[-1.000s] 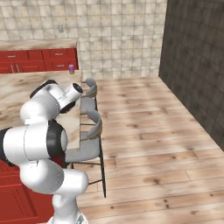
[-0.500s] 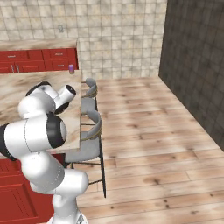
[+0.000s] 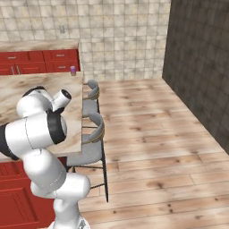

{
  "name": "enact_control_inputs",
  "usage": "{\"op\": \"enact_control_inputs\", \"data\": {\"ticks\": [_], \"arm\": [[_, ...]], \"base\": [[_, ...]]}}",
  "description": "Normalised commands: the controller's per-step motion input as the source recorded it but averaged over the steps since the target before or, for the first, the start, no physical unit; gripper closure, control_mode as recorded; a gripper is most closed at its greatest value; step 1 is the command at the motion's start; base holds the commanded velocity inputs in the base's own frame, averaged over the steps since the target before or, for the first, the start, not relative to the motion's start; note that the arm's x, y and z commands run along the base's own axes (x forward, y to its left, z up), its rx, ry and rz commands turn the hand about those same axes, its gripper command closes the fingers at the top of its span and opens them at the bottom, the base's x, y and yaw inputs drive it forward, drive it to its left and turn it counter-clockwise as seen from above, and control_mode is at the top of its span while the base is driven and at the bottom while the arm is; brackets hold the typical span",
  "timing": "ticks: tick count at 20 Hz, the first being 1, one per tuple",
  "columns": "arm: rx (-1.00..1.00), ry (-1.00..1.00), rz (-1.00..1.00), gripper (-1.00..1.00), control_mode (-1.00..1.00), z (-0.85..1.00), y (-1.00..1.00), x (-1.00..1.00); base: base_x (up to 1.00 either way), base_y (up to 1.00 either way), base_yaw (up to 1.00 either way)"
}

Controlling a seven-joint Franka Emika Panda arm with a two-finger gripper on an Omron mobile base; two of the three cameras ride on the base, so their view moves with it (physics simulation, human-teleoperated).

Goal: Four empty soda cans are scattered around the kitchen. Gather all the cans and cluster them next to the stove for recycling.

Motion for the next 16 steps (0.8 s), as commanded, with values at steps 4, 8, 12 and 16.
{"op": "enact_control_inputs", "data": {"ticks": [4,8,12,16], "arm": [[0.0,-0.02,0.0,-1.0,-1.0,-0.02,0.05,0.04],[0.01,-0.01,0.0,-1.0,-1.0,0.0,-0.05,0.06],[0.01,0.0,0.0,-1.0,-1.0,0.0,-0.01,0.19],[0.01,0.0,0.0,-1.0,-1.0,0.0,0.0,0.25]], "base": [[0.0,0.0,0.0],[0.0,0.0,0.0],[0.0,0.0,0.0],[0.0,0.0,0.0]]}}
